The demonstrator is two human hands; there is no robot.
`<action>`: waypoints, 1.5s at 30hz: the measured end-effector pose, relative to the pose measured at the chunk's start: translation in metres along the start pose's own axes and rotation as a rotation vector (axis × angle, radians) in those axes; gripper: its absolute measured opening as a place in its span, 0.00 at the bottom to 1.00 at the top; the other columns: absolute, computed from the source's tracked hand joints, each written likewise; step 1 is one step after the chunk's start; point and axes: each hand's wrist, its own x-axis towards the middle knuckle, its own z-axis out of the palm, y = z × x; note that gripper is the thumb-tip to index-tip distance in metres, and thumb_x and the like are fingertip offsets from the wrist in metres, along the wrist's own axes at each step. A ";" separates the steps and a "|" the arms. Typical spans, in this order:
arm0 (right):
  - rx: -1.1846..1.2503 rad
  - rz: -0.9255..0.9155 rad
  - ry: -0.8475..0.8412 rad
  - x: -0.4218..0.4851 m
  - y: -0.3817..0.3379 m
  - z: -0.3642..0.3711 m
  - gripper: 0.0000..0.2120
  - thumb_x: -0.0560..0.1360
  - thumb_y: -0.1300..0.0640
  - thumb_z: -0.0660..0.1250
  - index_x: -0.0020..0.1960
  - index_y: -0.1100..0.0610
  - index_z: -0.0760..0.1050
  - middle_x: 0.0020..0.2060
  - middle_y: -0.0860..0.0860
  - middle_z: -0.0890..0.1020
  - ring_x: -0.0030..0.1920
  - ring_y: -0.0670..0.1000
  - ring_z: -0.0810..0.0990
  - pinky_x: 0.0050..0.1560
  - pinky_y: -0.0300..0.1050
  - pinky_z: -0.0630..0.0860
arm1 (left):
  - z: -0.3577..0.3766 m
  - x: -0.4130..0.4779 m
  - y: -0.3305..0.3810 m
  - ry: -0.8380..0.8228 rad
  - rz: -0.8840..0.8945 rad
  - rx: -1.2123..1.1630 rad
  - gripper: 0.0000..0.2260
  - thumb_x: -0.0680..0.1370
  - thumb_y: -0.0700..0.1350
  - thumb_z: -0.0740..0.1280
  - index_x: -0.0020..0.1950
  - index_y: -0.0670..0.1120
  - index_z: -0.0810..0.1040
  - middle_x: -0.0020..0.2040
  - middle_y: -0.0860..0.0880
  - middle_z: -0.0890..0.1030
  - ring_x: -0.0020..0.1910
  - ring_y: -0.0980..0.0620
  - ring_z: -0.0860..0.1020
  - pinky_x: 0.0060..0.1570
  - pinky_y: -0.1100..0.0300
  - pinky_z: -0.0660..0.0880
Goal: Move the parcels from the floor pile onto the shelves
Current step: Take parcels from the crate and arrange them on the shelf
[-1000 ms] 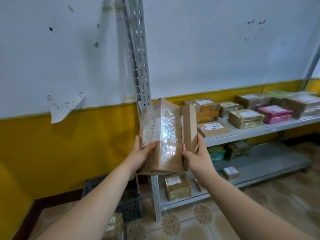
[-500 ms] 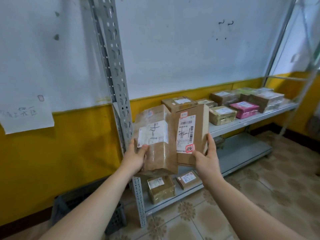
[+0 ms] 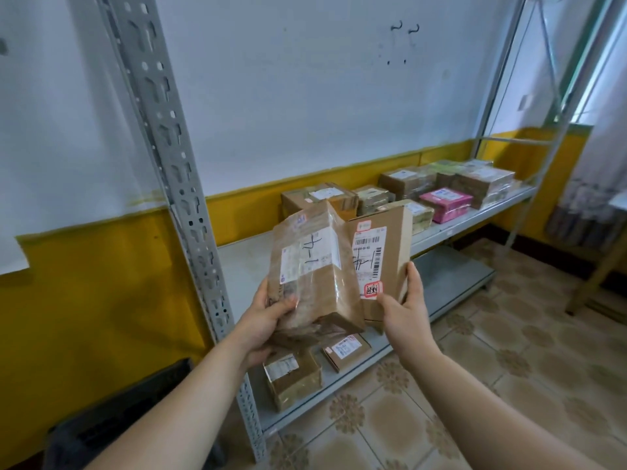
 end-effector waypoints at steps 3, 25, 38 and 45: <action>-0.023 -0.021 0.006 0.031 -0.001 -0.006 0.35 0.80 0.57 0.64 0.78 0.37 0.50 0.59 0.43 0.69 0.56 0.50 0.73 0.62 0.57 0.76 | 0.008 0.028 0.005 0.068 0.091 0.080 0.28 0.76 0.38 0.69 0.72 0.56 0.65 0.60 0.45 0.80 0.54 0.42 0.81 0.46 0.49 0.80; -0.139 -0.021 -0.351 0.212 0.010 0.008 0.30 0.79 0.54 0.67 0.76 0.44 0.58 0.68 0.52 0.73 0.58 0.54 0.79 0.57 0.57 0.80 | -0.004 0.145 0.014 0.625 0.167 0.492 0.42 0.73 0.47 0.74 0.76 0.66 0.50 0.75 0.52 0.66 0.69 0.46 0.70 0.68 0.41 0.68; -0.273 0.130 -0.361 0.289 0.046 0.087 0.28 0.80 0.54 0.66 0.75 0.43 0.59 0.63 0.52 0.76 0.53 0.54 0.81 0.51 0.53 0.81 | -0.083 0.238 -0.008 0.652 -0.068 0.496 0.43 0.75 0.41 0.72 0.79 0.57 0.48 0.71 0.48 0.71 0.65 0.44 0.74 0.64 0.44 0.71; -0.315 0.213 -0.359 0.317 0.075 0.102 0.28 0.79 0.55 0.67 0.75 0.45 0.59 0.63 0.52 0.77 0.55 0.55 0.80 0.57 0.57 0.79 | -0.114 0.268 -0.025 0.659 -0.161 0.506 0.38 0.75 0.49 0.72 0.78 0.56 0.53 0.69 0.50 0.74 0.62 0.46 0.76 0.62 0.44 0.73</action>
